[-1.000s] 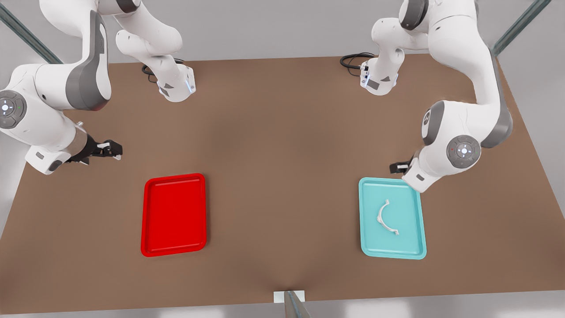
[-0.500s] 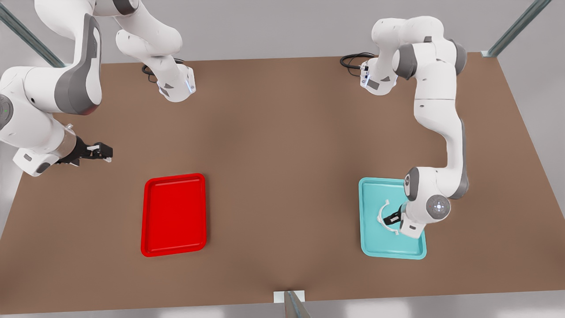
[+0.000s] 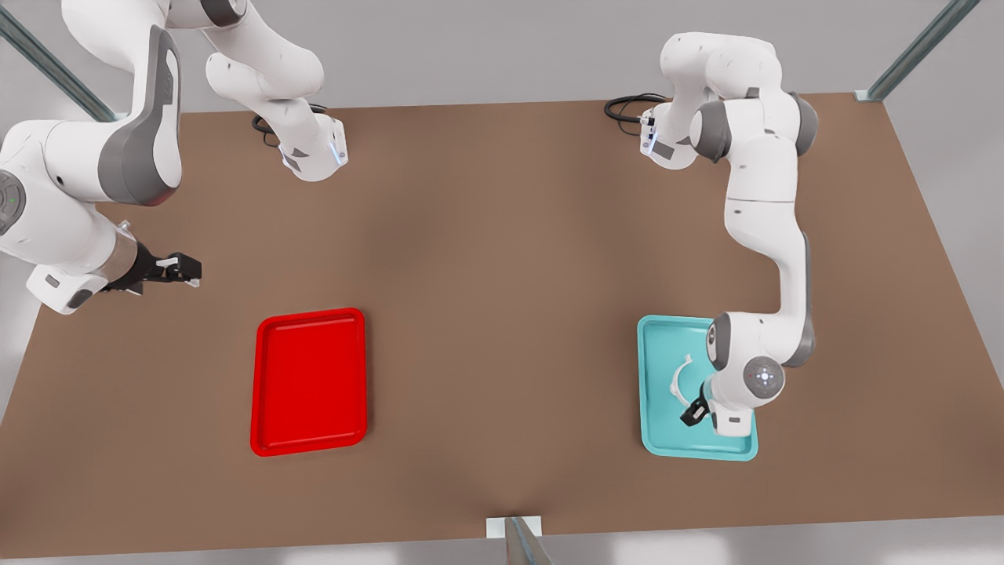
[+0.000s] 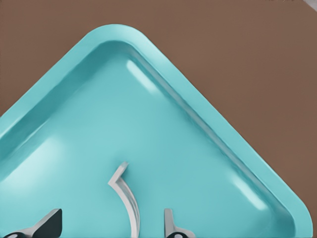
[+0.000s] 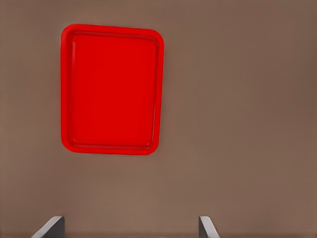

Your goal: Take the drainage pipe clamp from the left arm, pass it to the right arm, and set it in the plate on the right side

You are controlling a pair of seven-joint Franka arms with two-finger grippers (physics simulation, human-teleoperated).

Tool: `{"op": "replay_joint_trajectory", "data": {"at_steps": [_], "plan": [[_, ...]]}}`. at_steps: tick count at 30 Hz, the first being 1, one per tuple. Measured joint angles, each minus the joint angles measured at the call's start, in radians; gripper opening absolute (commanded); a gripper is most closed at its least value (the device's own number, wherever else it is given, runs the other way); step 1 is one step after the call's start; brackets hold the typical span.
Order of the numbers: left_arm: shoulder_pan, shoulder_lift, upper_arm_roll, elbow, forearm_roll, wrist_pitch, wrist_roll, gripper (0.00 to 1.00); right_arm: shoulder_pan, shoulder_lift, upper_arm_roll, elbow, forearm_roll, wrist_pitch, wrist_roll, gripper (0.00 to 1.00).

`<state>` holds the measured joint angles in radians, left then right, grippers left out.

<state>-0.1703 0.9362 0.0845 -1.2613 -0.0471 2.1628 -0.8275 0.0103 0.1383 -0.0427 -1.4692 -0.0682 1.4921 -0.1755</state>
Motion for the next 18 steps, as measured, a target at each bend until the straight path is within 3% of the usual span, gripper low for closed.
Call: {"op": "replay_joint_trajectory", "data": {"at_steps": [16, 17, 18], "plan": [[0.009, 0.010, -0.004, -0.060, -0.012, 0.060, -0.229, 1.00, -0.005, 0.006, 0.000, -0.002, 0.000, 0.004, -0.005, 1.00], [0.009, 0.010, -0.005, -0.061, -0.013, 0.064, -0.238, 0.98, -0.005, 0.006, 0.000, -0.002, -0.001, 0.003, -0.005, 1.00], [0.009, 0.010, -0.005, -0.061, -0.014, 0.067, -0.246, 0.88, -0.004, 0.006, 0.000, -0.002, -0.001, 0.003, -0.005, 1.00]]}}
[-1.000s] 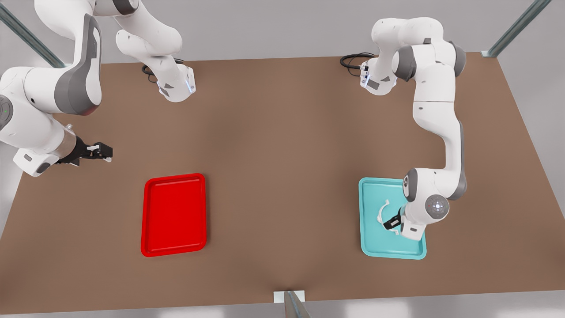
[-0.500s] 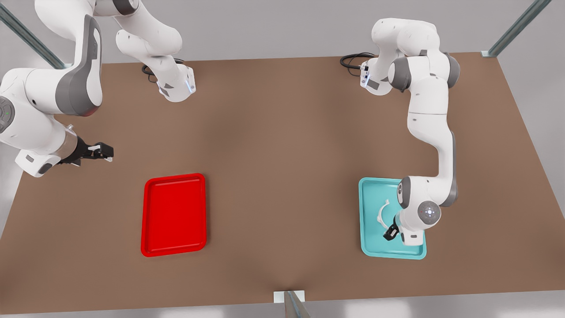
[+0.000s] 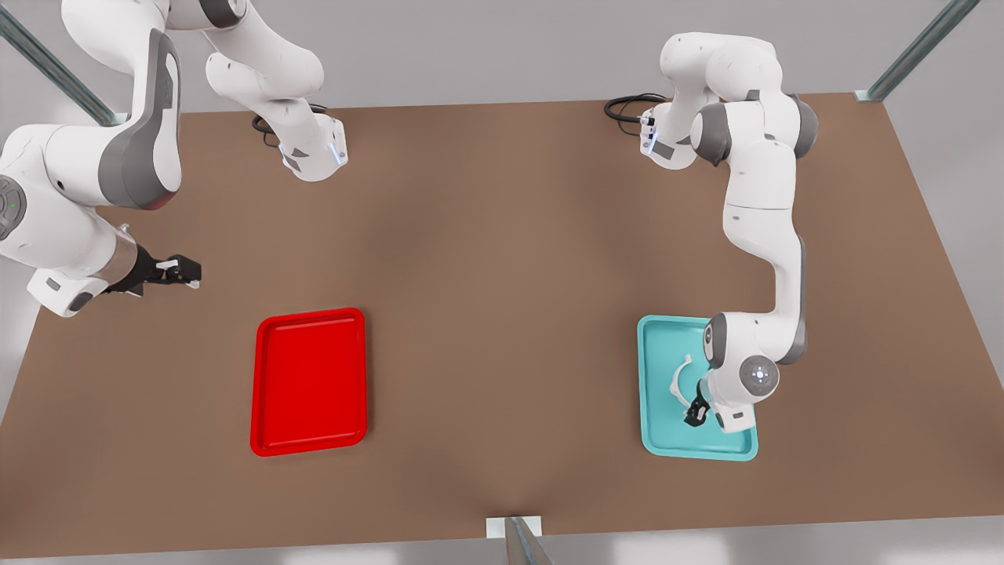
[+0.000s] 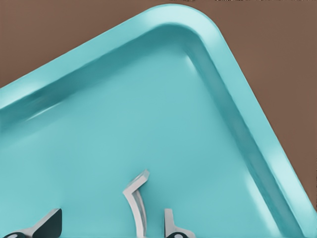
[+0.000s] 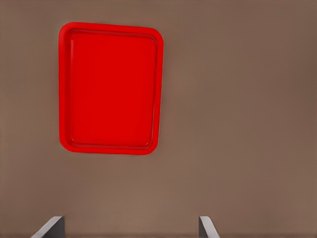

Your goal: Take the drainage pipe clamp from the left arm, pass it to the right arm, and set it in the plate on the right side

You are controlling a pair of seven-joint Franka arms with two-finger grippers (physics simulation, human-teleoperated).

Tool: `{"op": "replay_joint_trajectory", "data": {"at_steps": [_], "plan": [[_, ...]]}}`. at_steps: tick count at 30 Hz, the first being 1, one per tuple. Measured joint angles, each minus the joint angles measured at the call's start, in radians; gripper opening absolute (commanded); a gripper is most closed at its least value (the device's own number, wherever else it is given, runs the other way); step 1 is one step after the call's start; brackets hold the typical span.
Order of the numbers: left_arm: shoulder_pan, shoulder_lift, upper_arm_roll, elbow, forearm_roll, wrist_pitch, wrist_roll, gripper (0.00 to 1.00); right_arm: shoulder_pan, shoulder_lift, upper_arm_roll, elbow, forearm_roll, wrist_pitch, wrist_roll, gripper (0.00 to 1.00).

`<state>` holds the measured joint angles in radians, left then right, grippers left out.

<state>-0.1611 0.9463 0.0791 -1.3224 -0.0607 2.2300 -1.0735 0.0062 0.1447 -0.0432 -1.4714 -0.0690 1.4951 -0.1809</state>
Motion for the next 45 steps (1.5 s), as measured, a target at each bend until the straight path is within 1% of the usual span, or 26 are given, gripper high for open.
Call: {"op": "replay_joint_trajectory", "data": {"at_steps": [1, 2, 7, 10, 12, 13, 15, 18, 26, 30, 36, 38, 40, 42, 45], "plan": [[0.000, 0.000, -0.001, 0.000, 0.000, 0.002, -0.008, 0.71, 0.000, 0.000, 0.000, 0.000, 0.000, 0.000, 0.000, 1.00], [0.000, 0.000, -0.001, 0.000, 0.001, 0.003, -0.016, 0.68, 0.000, 0.000, 0.000, 0.000, 0.000, -0.001, 0.000, 1.00], [0.000, 0.000, -0.001, 0.001, 0.003, 0.004, -0.051, 0.57, -0.004, 0.001, -0.001, 0.000, -0.001, 0.000, -0.001, 1.00], [0.001, 0.000, -0.002, 0.001, 0.002, 0.005, -0.067, 0.46, -0.008, 0.002, 0.000, 0.000, -0.001, 0.001, -0.001, 1.00], [0.001, 0.000, -0.002, 0.001, 0.001, 0.006, -0.075, 0.45, -0.007, 0.002, -0.001, 0.000, 0.000, 0.001, -0.002, 1.00], [0.001, 0.000, -0.002, 0.001, 0.001, 0.006, -0.080, 0.42, -0.006, 0.003, -0.001, 0.000, 0.000, 0.002, -0.002, 1.00], [0.001, 0.000, -0.002, 0.001, 0.000, 0.006, -0.088, 0.35, -0.006, 0.004, -0.001, 0.000, 0.000, 0.003, -0.002, 1.00], [0.001, 0.000, -0.002, 0.001, 0.000, 0.007, -0.100, 0.21, -0.006, 0.006, 0.000, 0.001, 0.001, 0.004, -0.002, 1.00], [-0.001, -0.012, -0.002, 0.001, 0.001, 0.000, -0.128, 0.21, -0.006, 0.008, -0.001, 0.001, 0.001, 0.006, -0.002, 1.00], [-0.004, -0.043, -0.002, 0.001, 0.002, -0.026, -0.138, 0.21, -0.006, 0.008, -0.001, 0.001, 0.001, 0.007, -0.003, 1.00], [-0.069, -0.118, -0.003, 0.015, -0.038, -0.148, -0.160, 0.21, -0.006, 0.008, 0.000, 0.000, 0.001, 0.007, -0.003, 1.00], [-0.138, -0.122, -0.004, 0.104, -0.048, -0.237, -0.182, 0.21, -0.006, 0.008, 0.000, 0.000, 0.001, 0.007, -0.003, 1.00], [-0.183, -0.122, -0.030, 0.180, -0.053, -0.321, -0.210, 0.21, -0.006, 0.009, 0.000, 0.000, 0.001, 0.007, -0.003, 1.00], [-0.218, -0.120, -0.058, 0.216, -0.057, -0.382, -0.248, 0.21, -0.006, 0.010, 0.000, 0.001, 0.000, 0.007, -0.003, 1.00], [-0.237, -0.118, -0.136, 0.246, -0.060, -0.442, -0.319, 0.21, -0.006, 0.023, 0.001, 0.007, 0.000, 0.007, -0.003, 1.00]]}}
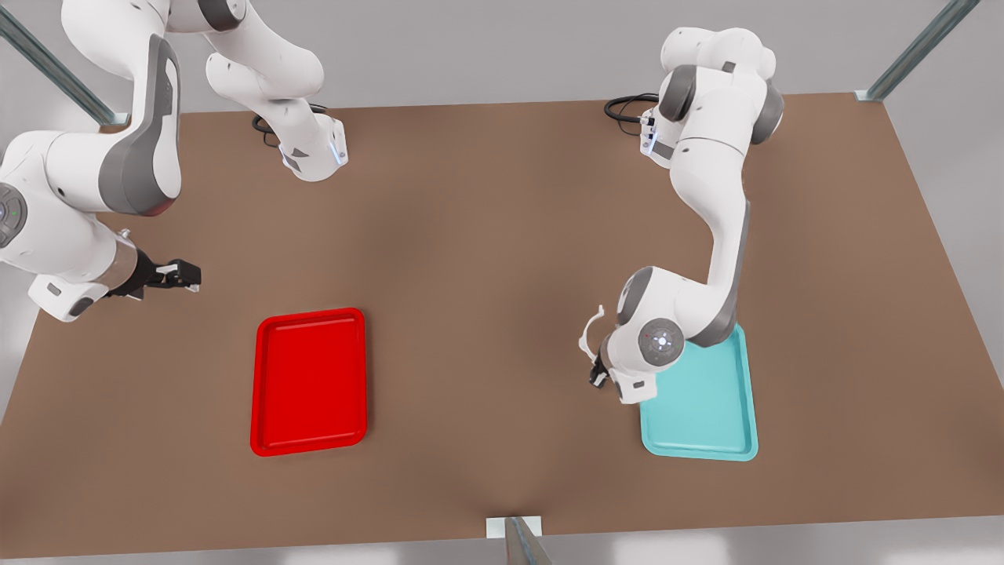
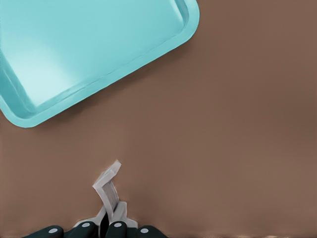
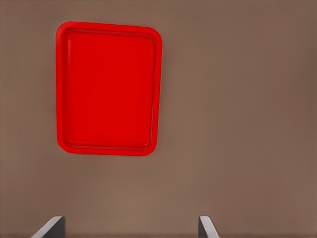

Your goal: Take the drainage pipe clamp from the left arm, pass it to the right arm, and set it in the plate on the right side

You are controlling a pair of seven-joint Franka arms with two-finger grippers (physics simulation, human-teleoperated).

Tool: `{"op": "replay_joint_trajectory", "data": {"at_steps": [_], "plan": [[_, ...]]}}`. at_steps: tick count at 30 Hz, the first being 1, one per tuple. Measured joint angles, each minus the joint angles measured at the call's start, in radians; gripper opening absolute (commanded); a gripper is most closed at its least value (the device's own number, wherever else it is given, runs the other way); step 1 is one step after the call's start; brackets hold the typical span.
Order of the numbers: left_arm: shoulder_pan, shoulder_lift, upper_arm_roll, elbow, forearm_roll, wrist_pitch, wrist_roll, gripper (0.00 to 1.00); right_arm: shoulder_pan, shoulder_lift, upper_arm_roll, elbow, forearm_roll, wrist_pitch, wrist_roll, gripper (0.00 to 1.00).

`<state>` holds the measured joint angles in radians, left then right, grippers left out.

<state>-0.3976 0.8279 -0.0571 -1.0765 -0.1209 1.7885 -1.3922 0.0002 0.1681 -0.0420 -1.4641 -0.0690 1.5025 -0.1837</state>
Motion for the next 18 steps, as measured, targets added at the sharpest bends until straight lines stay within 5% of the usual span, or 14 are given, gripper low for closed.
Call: {"op": "replay_joint_trajectory", "data": {"at_steps": [7, 18], "plan": [[-0.150, 0.028, -0.038, 0.045, 0.018, -0.025, -0.207, 0.21, 0.201, 0.229, 0.013, 0.105, -0.047, 0.024, 0.006, 1.00], [-0.229, 0.087, -0.069, 0.083, 0.031, 0.144, -0.593, 0.21, 0.321, 0.276, 0.013, 0.109, -0.012, 0.123, 0.129, 1.00]]}}
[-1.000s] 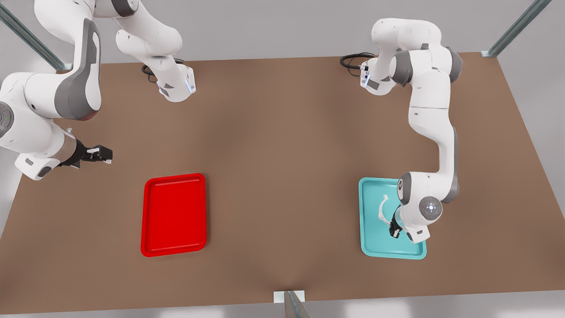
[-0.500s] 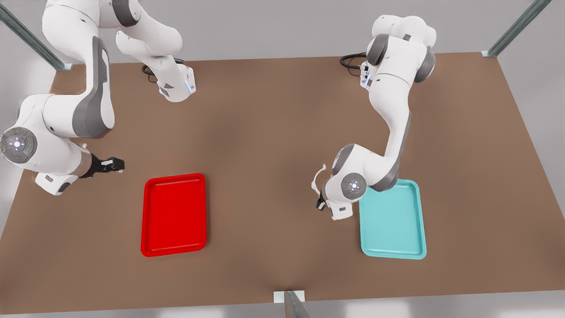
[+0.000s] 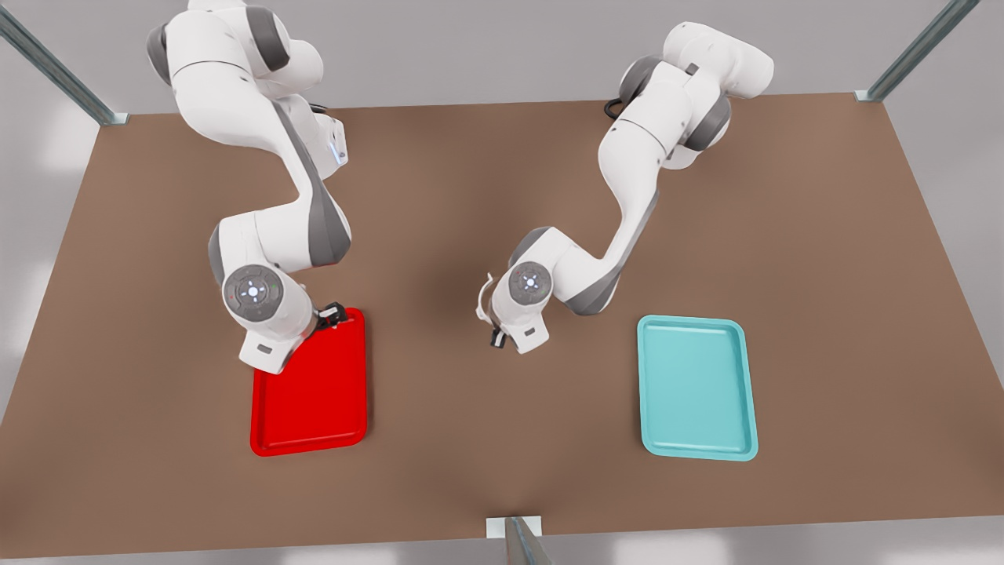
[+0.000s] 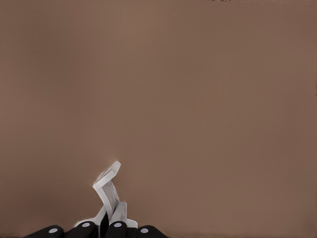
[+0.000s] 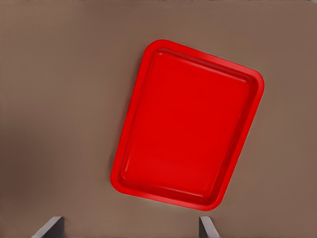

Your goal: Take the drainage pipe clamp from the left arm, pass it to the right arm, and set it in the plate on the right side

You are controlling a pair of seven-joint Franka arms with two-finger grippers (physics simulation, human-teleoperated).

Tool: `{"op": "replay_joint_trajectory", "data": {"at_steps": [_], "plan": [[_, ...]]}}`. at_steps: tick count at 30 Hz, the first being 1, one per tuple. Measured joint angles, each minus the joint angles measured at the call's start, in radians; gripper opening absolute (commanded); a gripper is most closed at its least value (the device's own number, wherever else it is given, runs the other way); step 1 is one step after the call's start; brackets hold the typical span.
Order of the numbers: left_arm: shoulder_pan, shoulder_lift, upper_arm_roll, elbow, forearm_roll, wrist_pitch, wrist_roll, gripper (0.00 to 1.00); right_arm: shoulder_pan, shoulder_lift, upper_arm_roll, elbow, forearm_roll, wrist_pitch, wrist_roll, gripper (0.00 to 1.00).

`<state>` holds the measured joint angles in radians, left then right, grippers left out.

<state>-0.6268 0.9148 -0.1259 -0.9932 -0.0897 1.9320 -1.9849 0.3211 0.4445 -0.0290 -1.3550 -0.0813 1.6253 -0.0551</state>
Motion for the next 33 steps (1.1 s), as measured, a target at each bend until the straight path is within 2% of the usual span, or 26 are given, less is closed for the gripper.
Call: {"op": "replay_joint_trajectory", "data": {"at_steps": [9, 15, 19, 33], "plan": [[-0.011, 0.018, -0.016, 0.000, -0.006, 0.122, -0.284, 0.21, 0.142, 0.044, 0.000, -0.102, 0.134, 0.249, 0.151, 1.00], [-0.020, 0.021, -0.018, 0.001, -0.004, 0.152, -0.417, 0.21, 0.218, -0.042, 0.000, -0.310, 0.144, 0.400, 0.221, 1.00], [-0.031, 0.021, -0.015, 0.001, -0.001, 0.162, -0.479, 0.21, 0.264, -0.051, 0.000, -0.361, 0.145, 0.498, 0.255, 1.00], [-0.033, 0.023, -0.014, 0.007, 0.000, 0.173, -0.611, 0.21, 0.321, -0.116, 0.002, -0.535, 0.144, 0.669, 0.329, 1.00]]}}
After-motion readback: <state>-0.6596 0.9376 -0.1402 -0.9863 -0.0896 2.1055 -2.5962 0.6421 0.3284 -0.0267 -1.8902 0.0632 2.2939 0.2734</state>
